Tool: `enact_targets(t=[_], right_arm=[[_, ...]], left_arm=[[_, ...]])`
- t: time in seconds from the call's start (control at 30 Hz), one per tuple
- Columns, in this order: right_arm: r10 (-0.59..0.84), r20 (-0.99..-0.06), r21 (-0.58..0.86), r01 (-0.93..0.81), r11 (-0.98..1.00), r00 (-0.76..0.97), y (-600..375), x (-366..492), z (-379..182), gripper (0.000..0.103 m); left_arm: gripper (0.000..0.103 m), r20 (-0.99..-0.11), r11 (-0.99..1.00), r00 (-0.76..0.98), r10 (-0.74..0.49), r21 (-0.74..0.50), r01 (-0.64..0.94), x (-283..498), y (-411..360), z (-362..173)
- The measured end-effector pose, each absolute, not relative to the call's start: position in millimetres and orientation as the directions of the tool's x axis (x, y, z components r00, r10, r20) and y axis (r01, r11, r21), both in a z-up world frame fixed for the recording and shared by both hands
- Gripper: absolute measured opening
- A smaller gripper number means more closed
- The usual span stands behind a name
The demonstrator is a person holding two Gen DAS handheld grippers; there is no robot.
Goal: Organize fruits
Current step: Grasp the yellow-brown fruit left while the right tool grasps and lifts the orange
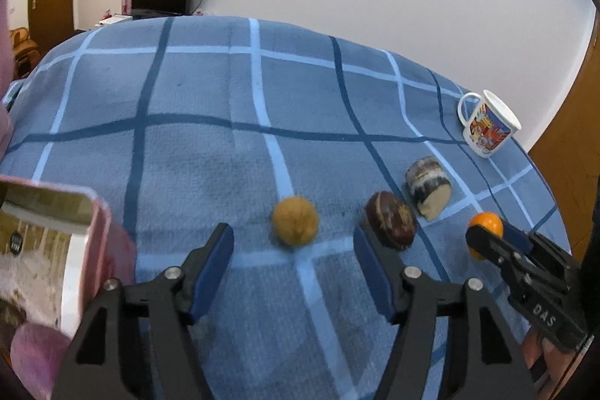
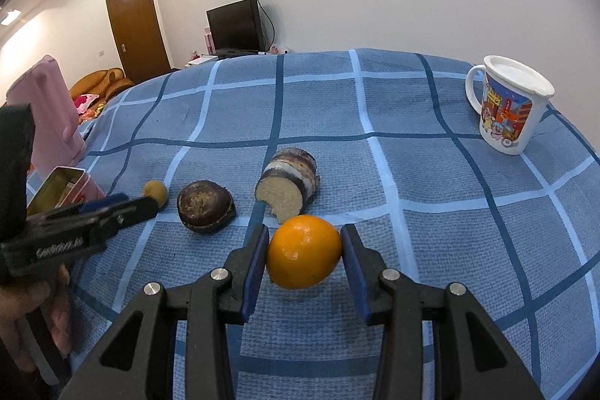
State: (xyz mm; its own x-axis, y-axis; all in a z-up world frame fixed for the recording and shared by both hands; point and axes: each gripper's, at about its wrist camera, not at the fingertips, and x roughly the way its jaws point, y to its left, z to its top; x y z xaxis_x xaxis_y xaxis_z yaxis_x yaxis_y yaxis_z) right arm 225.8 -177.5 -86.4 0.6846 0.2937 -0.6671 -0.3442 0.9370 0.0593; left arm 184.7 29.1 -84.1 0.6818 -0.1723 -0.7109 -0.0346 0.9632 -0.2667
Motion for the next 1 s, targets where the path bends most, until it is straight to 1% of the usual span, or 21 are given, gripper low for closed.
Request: enact_targets(t=[0.07,0.13,0.17,0.27,0.4,0.77,1.0], right_arm=[[0.294,-0.669,0.060,-0.344,0.937,0.683,-177,226,-87,0.041],[0.293,-0.670,0.057,-0.346,0.937,0.682,-177,226,-87,0.041],[0.291,-0.671,0.055,-0.347,0.936,0.682,-176,226,-87,0.041],[0.291,-0.670,0.052,-0.348,0.936,0.683,-176,226,-87,0.042],[0.296,-0.659,0.056,-0.348,0.936,0.692,-177,224,-85,0.041],[0.340,-0.593,0.069,-0.375,0.924,0.730,-181,211,-76,0.042],[0.362,-0.547,0.063,-0.394,0.917,0.755,-182,202,-70,0.042]], left_arm=[[0.046,-0.722,0.963,0.666,-0.188,-0.270,-0.021,192,27,-86],[0.041,-0.727,0.964,0.660,-0.188,-0.266,-0.018,194,26,-87],[0.029,-0.730,0.965,0.656,-0.190,-0.261,-0.011,194,24,-87],[0.028,-0.724,0.962,0.656,-0.213,-0.272,0.013,193,22,-86],[0.028,-0.698,0.969,0.686,-0.205,-0.245,0.040,185,17,-78],[0.028,-0.624,0.968,0.751,-0.214,-0.236,0.080,160,13,-63],[0.028,-0.576,0.981,0.799,-0.174,-0.170,0.090,146,3,-53]])
